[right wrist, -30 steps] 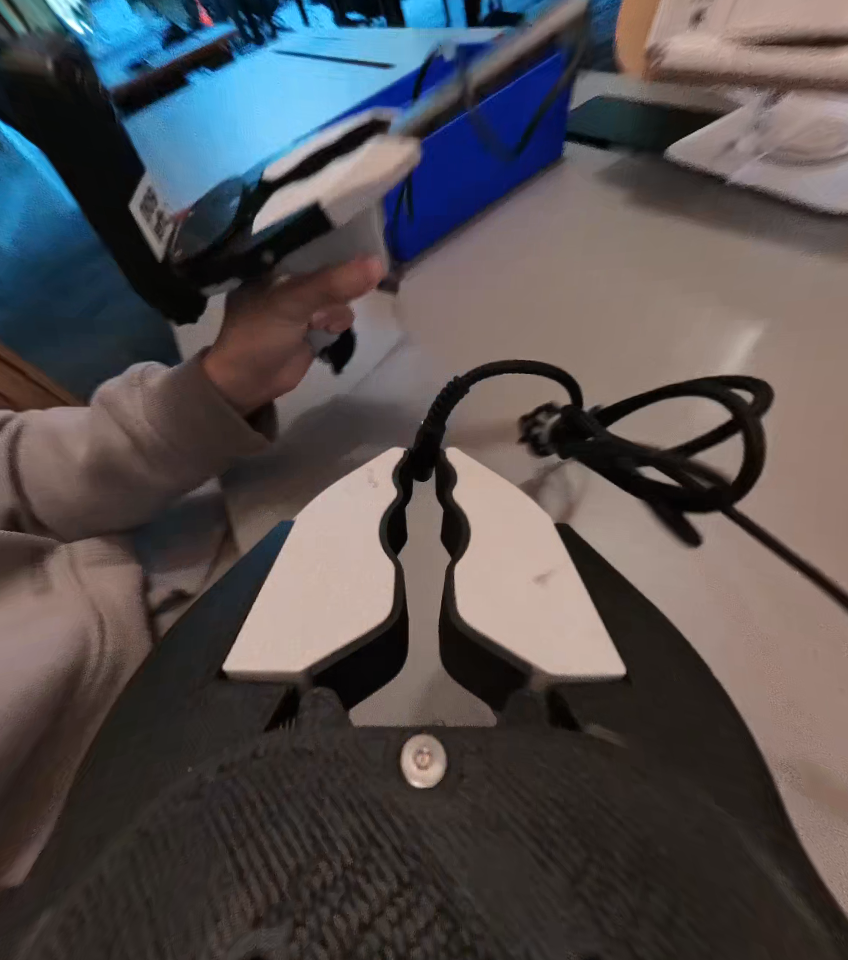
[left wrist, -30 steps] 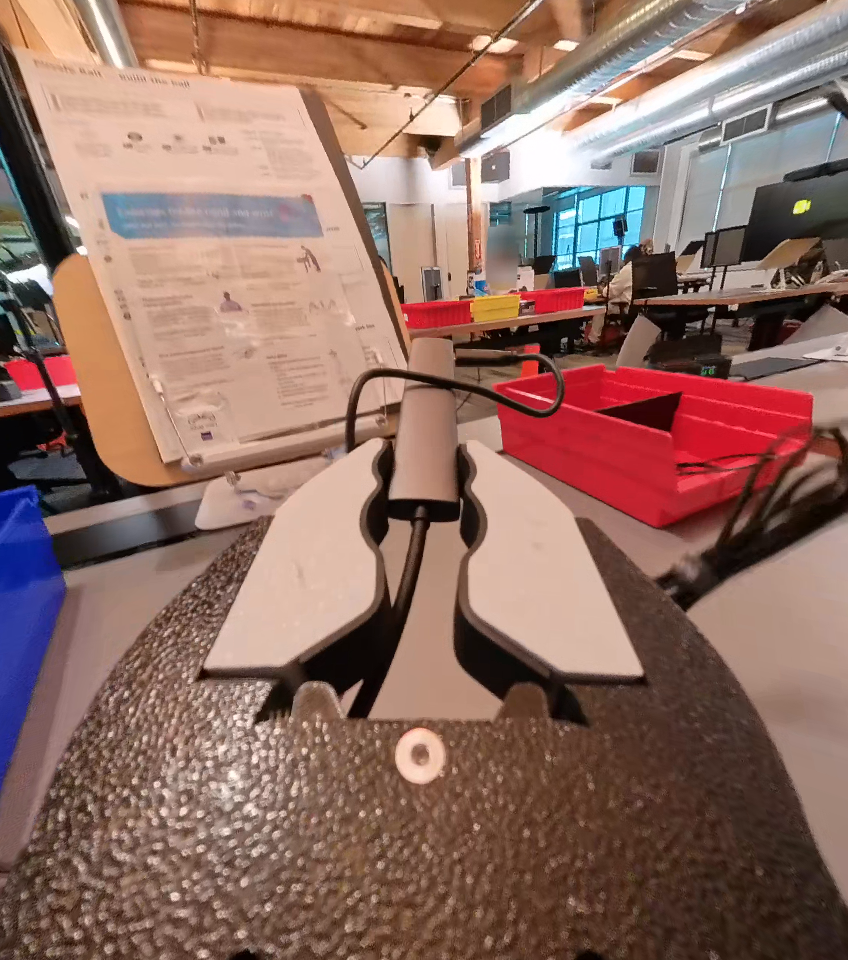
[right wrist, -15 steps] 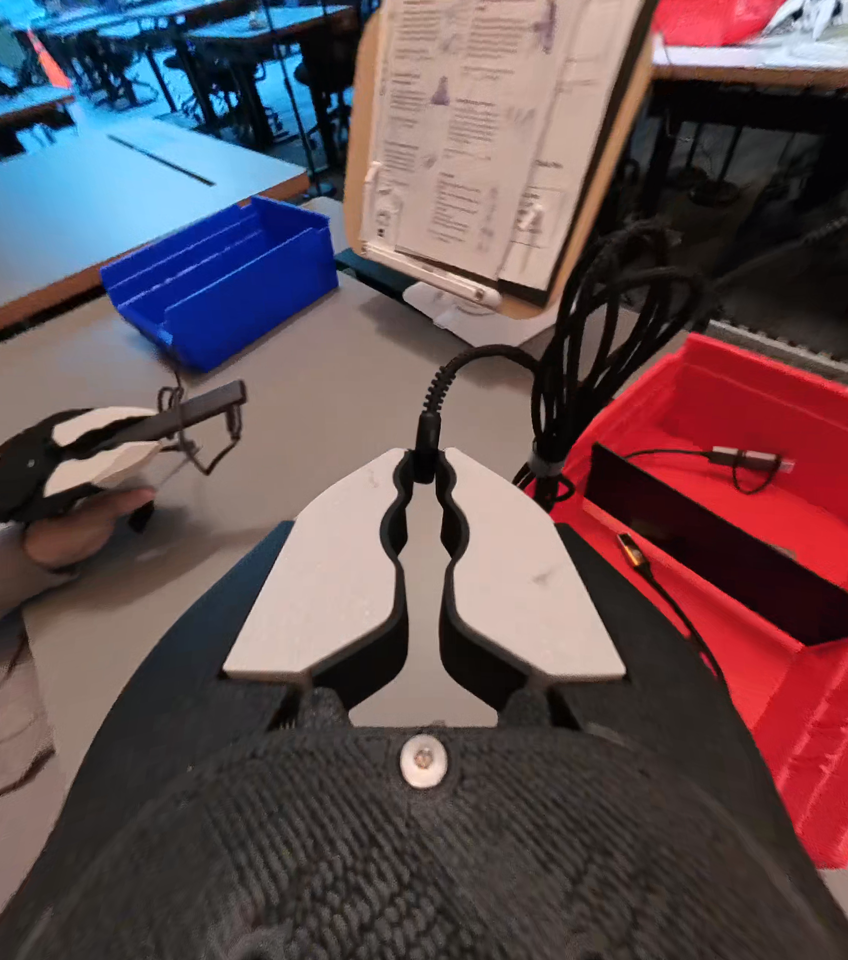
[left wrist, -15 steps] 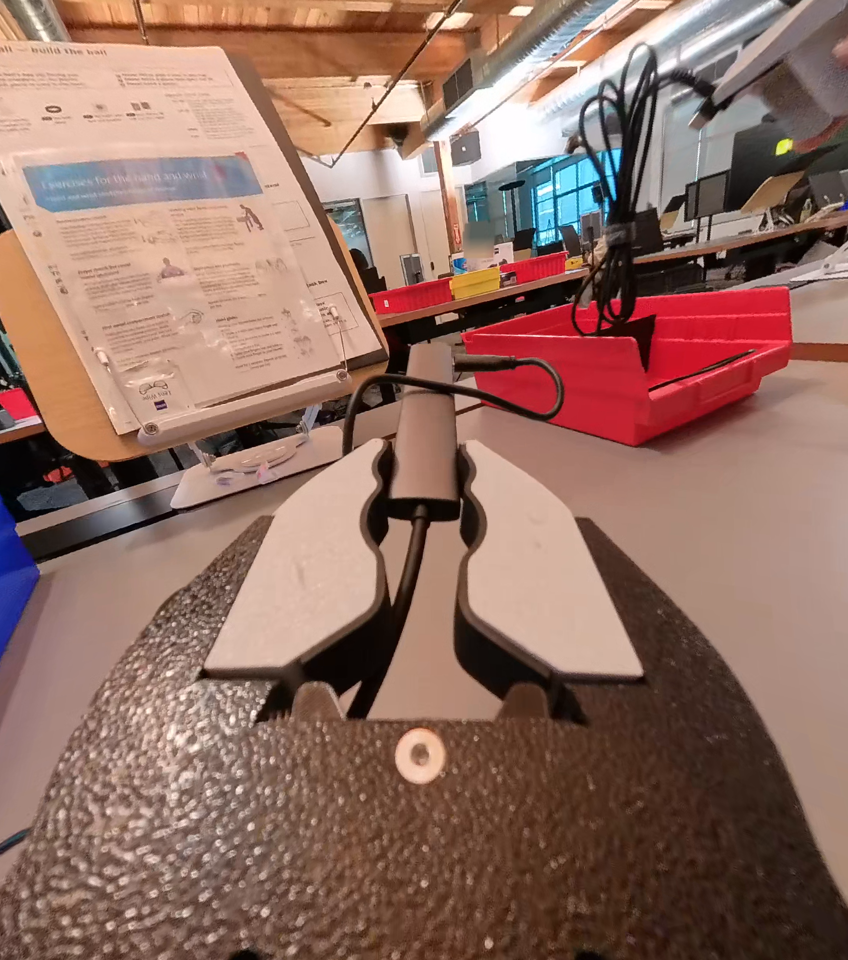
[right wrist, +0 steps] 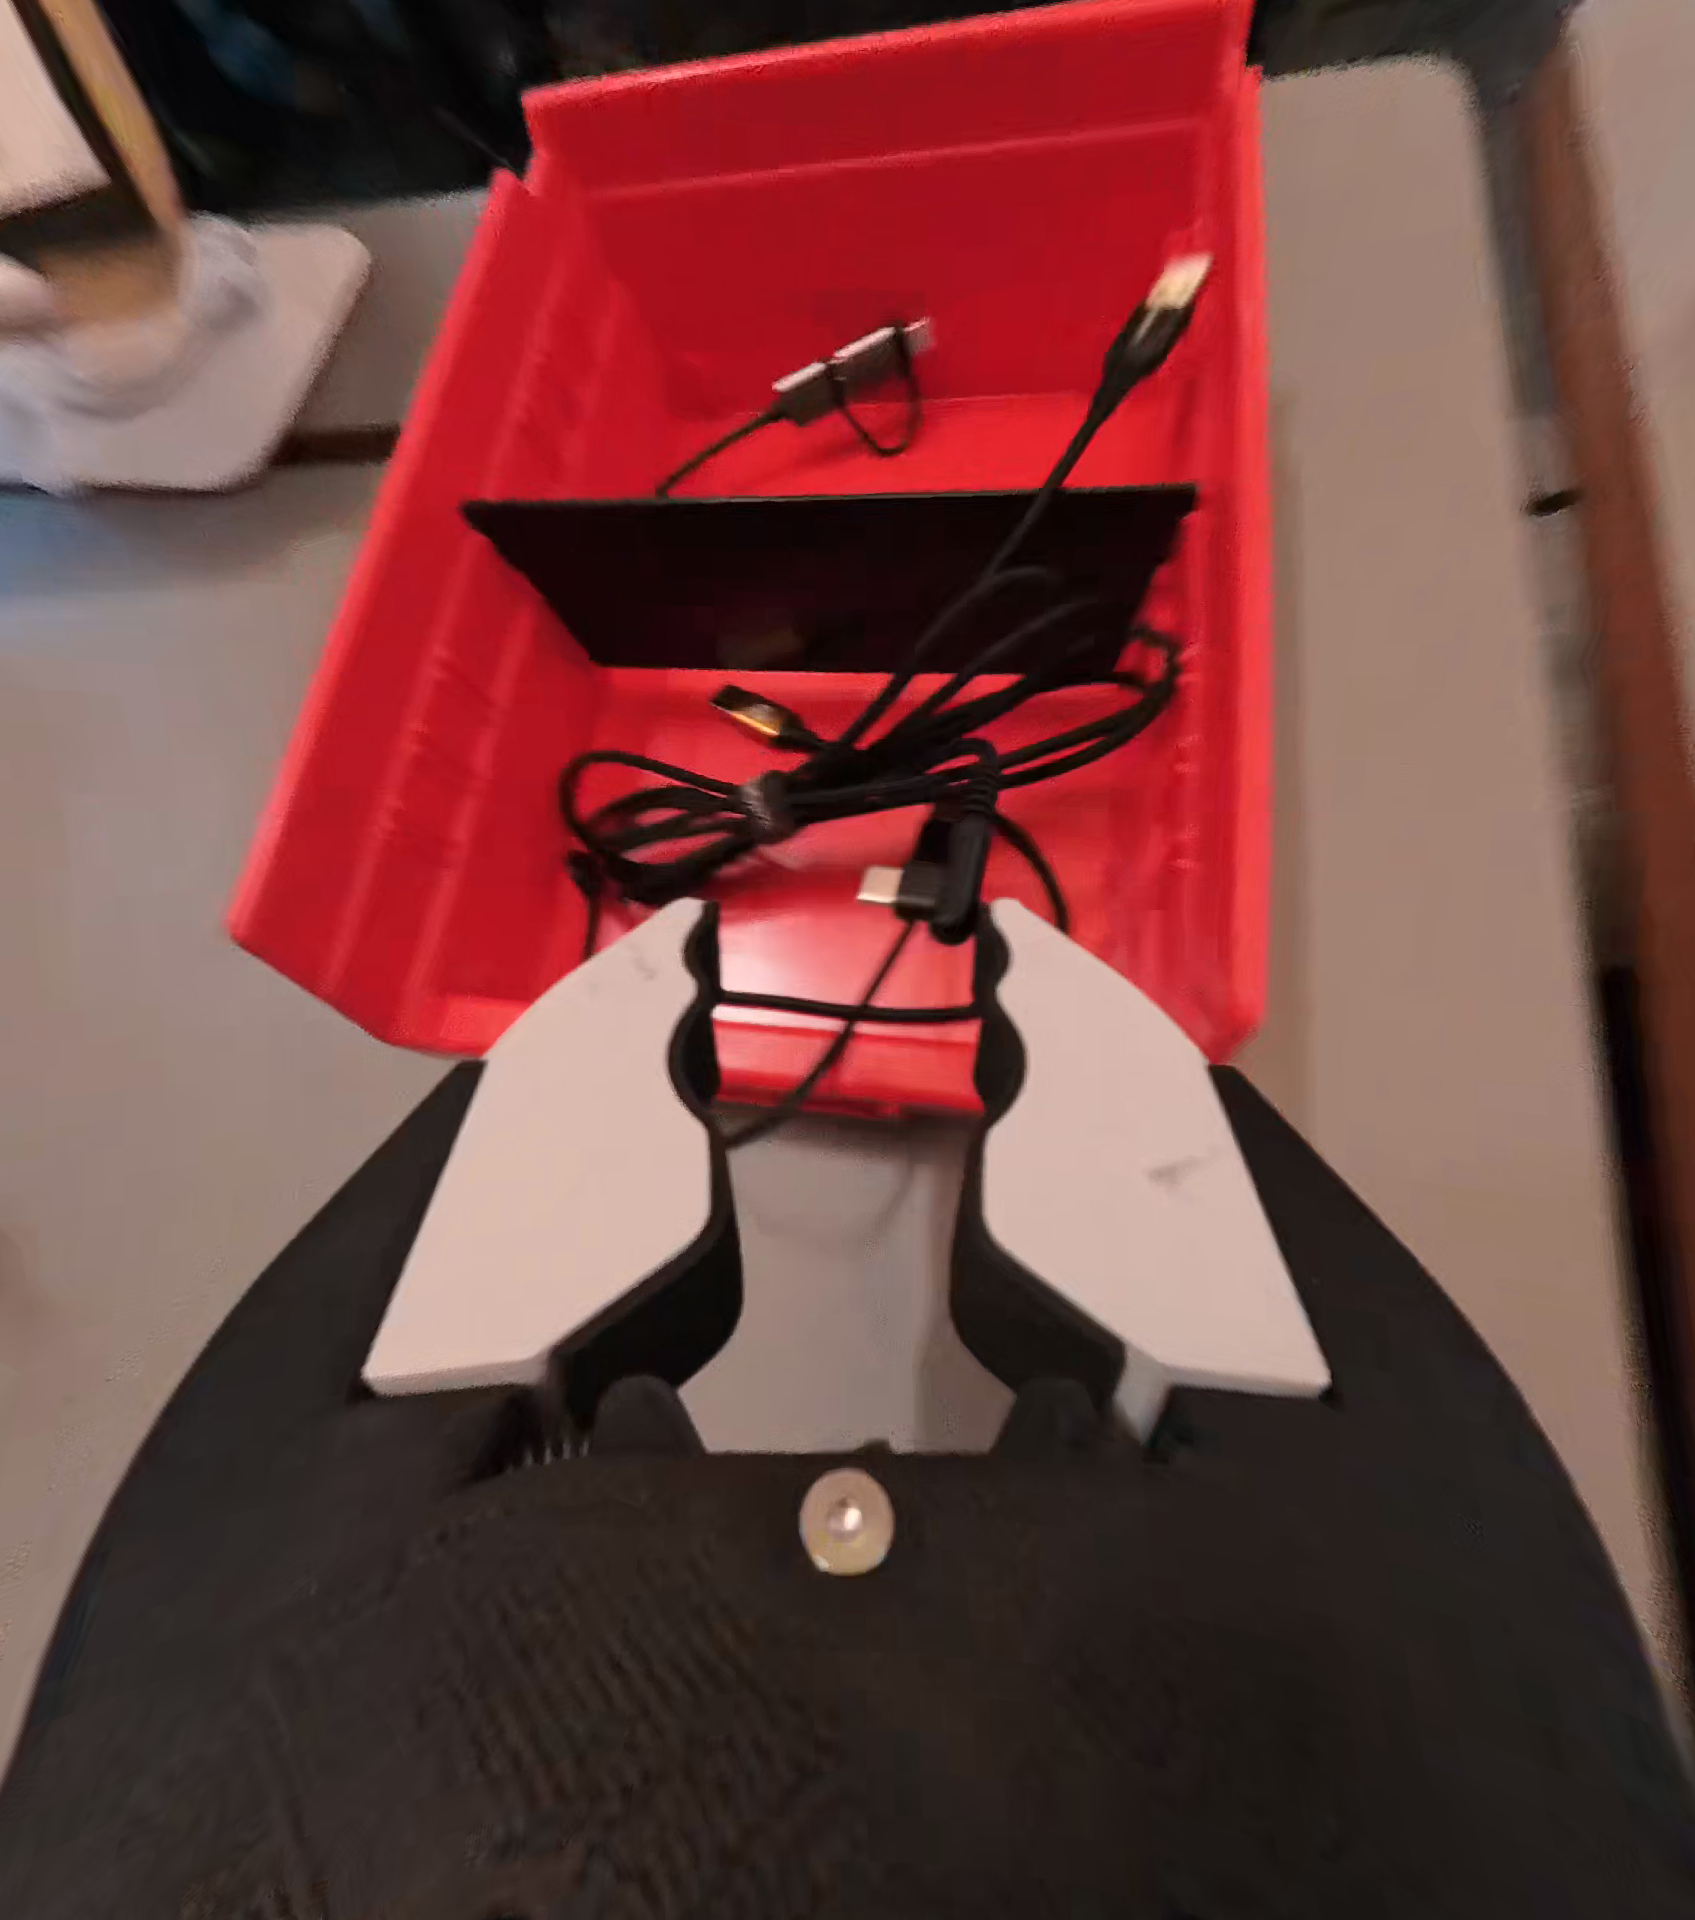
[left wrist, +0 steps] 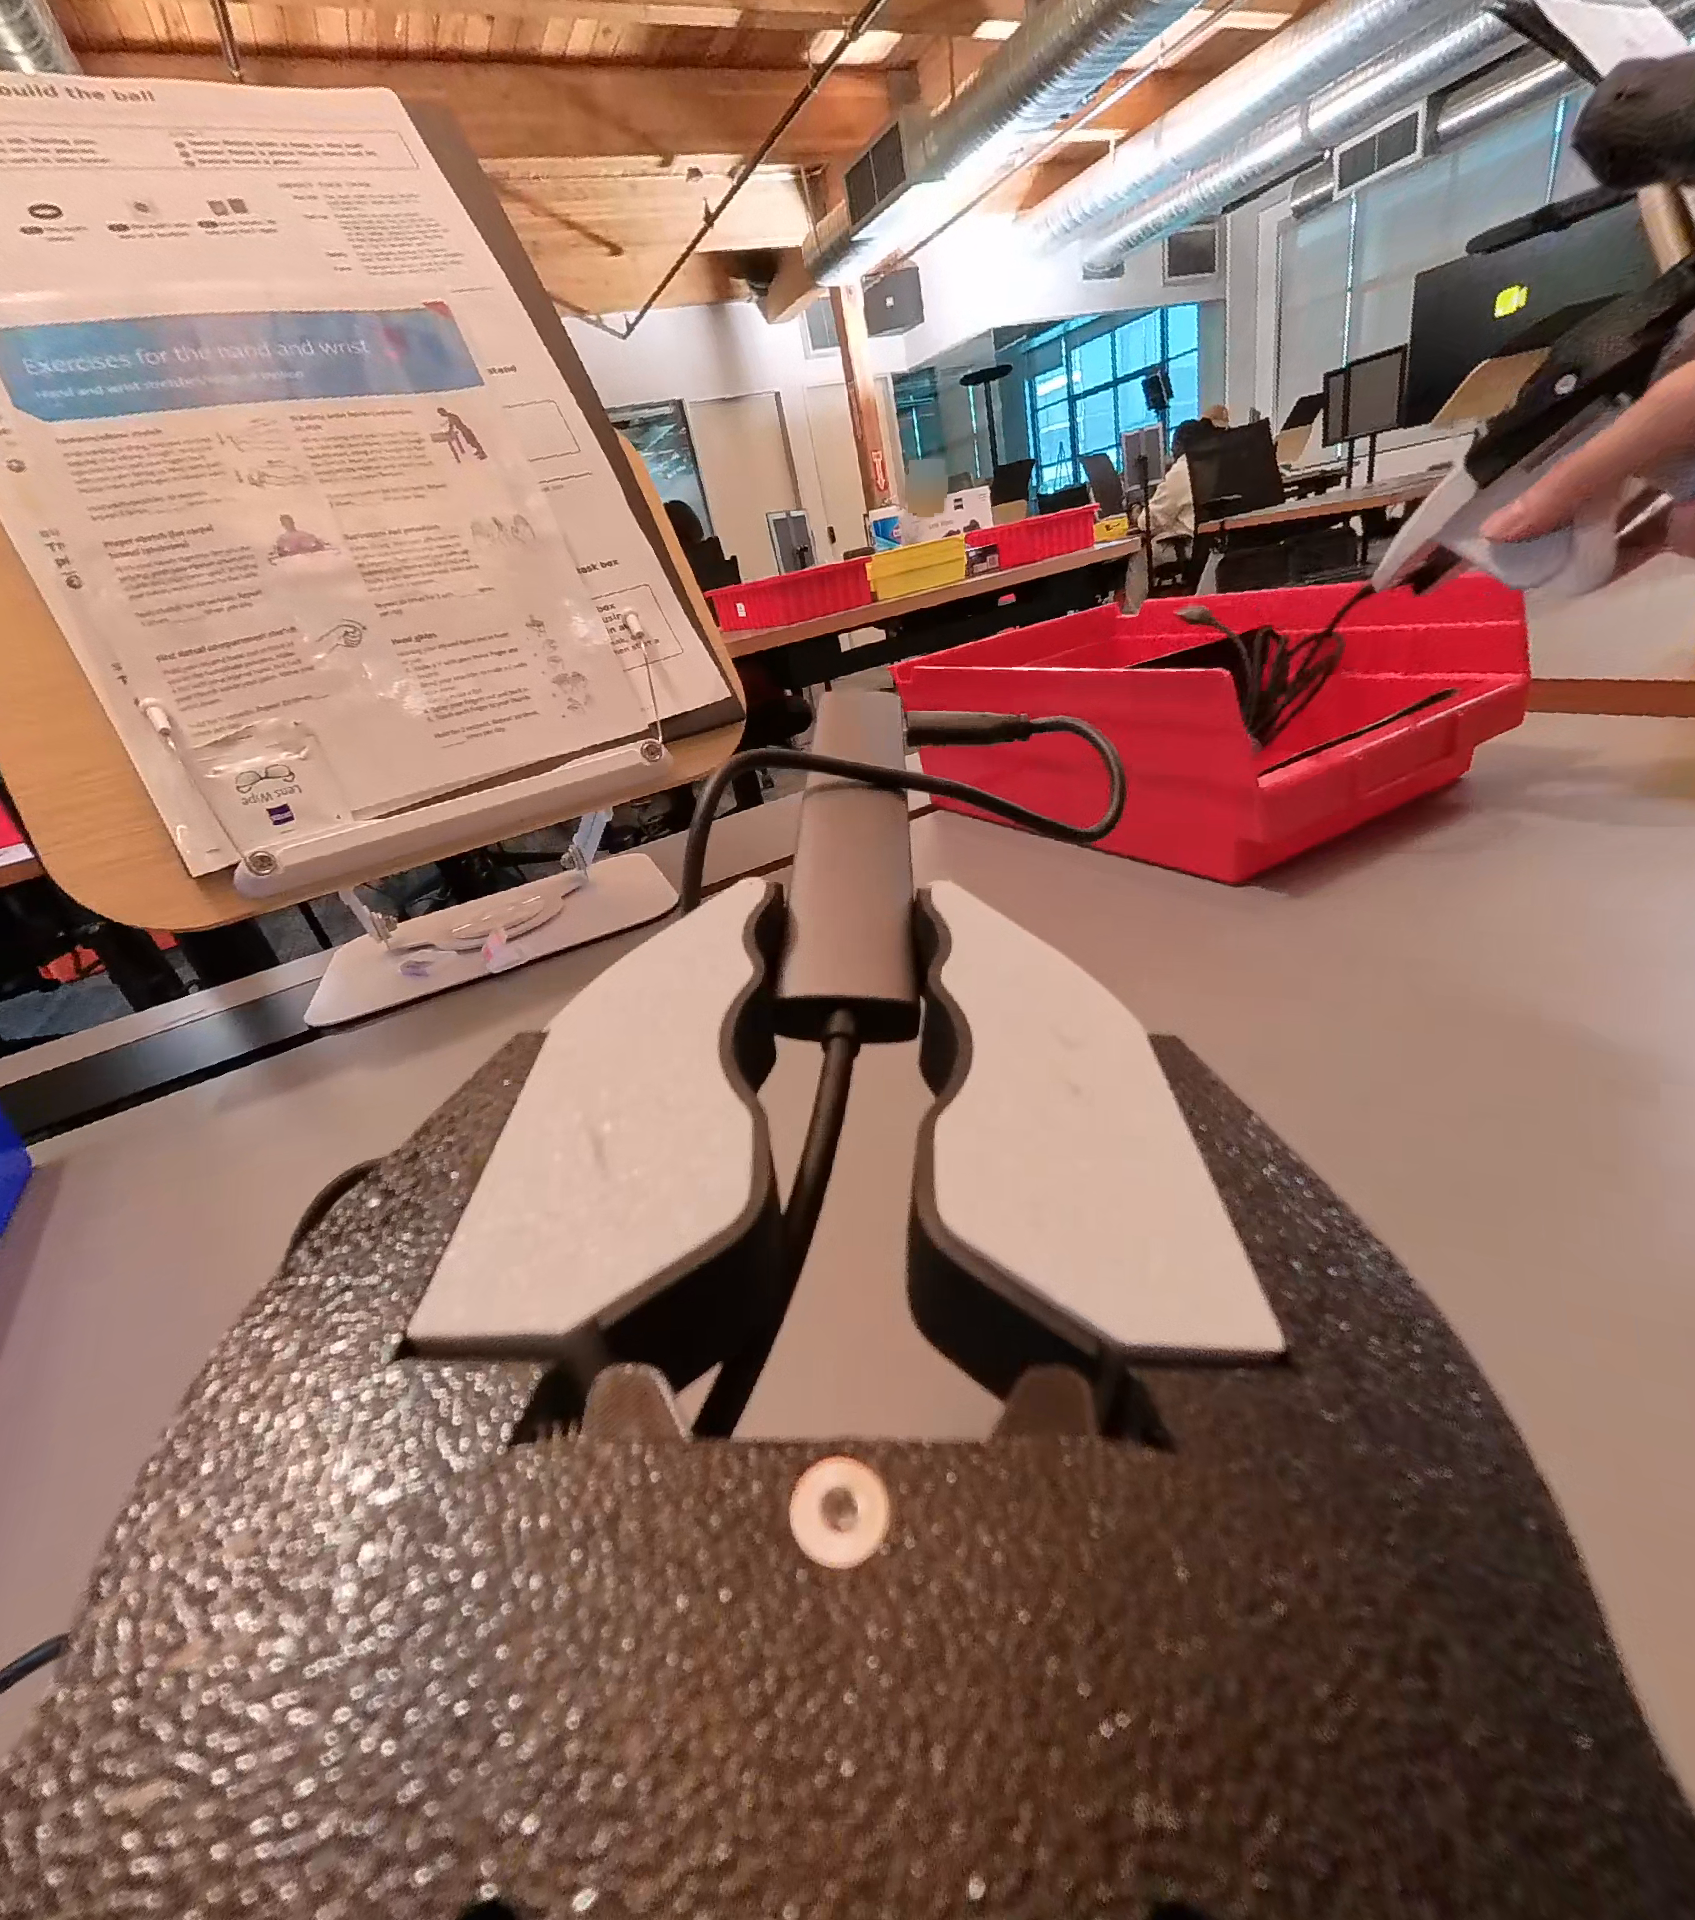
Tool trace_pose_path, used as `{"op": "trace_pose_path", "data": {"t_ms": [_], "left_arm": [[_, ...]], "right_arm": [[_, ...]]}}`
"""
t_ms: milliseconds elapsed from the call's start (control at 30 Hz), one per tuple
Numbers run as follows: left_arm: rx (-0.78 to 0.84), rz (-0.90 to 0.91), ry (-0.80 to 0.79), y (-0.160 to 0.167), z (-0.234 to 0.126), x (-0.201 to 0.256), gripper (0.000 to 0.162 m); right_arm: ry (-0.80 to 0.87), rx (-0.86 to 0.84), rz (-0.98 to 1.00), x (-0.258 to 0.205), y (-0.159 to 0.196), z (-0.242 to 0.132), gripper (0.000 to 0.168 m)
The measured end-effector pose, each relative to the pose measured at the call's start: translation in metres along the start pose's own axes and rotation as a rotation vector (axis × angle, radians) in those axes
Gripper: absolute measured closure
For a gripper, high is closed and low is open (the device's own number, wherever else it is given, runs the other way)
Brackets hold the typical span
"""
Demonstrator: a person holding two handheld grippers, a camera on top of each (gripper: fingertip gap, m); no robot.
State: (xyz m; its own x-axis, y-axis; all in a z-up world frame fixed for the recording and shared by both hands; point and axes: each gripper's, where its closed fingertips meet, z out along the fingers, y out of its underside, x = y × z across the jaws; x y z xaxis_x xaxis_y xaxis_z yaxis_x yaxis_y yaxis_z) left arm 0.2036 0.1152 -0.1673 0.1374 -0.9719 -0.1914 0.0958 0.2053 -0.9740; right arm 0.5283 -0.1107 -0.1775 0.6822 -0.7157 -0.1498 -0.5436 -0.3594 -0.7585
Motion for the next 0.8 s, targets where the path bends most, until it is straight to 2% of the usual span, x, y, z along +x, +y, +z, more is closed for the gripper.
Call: {"op": "trace_pose_path", "data": {"t_ms": [33,100,200,267,400,500,567,700,800], "left_arm": [[0.003,-0.008,0.002,0.0,0.0,0.0,0.139],[0.005,-0.024,0.001,-0.001,0.0,-0.002,0.139],[0.002,-0.036,0.001,0.0,0.0,-0.002,0.139],[0.004,-0.035,0.001,0.0,-0.001,-0.003,0.139],[0.037,-0.048,0.04,-0.005,-0.002,0.002,0.139],[0.05,-0.052,0.098,-0.007,-0.002,0.009,0.139],[0.05,-0.049,0.093,-0.007,-0.002,0.009,0.139],[0.048,-0.088,0.112,-0.005,-0.003,0.008,0.139],[0.041,-0.09,0.12,-0.004,-0.003,0.008,0.139]], "right_arm": [[0.063,0.003,-0.079,0.002,0.0,-0.009,0.118],[0.17,0.051,-0.196,-0.001,-0.006,-0.027,0.101],[0.171,0.13,-0.295,-0.027,-0.013,-0.041,0.103],[0.024,0.139,-0.265,-0.063,-0.008,-0.039,0.102],[-0.521,0.247,-0.162,-0.191,0.007,-0.051,0.108],[-0.868,0.262,-0.083,-0.277,0.033,-0.061,0.114],[-0.934,0.252,-0.079,-0.305,0.049,-0.055,0.115],[-0.846,0.235,-0.119,-0.313,0.066,-0.028,0.108],[-0.979,0.253,0.036,-0.317,0.062,-0.03,0.125]]}}
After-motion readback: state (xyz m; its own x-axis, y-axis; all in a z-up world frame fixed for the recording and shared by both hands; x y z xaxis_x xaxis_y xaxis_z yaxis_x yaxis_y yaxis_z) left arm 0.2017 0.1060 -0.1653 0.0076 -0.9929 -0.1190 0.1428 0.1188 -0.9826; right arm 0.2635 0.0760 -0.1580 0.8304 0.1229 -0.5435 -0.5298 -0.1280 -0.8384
